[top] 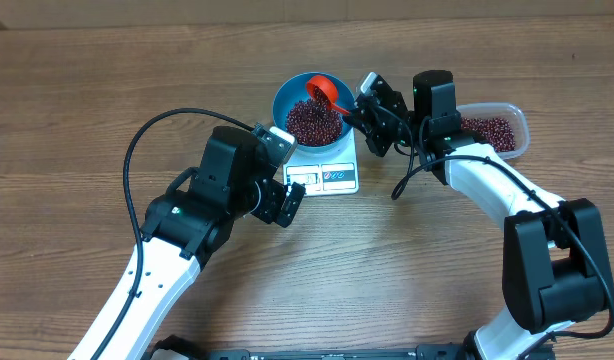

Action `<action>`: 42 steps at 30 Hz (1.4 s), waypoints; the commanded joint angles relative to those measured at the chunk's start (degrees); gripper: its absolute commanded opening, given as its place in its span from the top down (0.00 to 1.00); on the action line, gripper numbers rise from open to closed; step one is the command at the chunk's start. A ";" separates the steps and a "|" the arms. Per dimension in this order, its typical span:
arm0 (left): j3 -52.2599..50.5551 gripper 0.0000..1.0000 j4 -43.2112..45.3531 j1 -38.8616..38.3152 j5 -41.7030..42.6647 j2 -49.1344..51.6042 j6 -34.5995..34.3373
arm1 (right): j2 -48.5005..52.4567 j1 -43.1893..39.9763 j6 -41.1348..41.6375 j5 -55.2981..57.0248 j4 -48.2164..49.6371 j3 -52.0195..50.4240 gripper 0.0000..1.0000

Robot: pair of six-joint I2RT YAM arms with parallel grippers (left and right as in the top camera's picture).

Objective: Scoop item into bowl and weigh 150g on scale
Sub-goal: 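Tilt the red scoop with the right gripper to pour beans into bowl, then carry the empty red scoop with the right gripper back to the bean tub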

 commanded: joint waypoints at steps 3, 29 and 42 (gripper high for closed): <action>0.00 0.00 0.20 0.09 0.39 0.31 -0.57 | 0.59 0.15 -7.39 0.15 0.59 0.26 0.96; 0.00 0.00 0.20 0.09 0.39 0.31 -0.57 | -9.94 0.15 -25.42 8.61 -4.85 0.26 0.96; 0.00 0.00 0.20 0.09 0.39 0.31 -0.57 | -20.13 -8.83 4.28 38.03 -24.13 0.26 0.96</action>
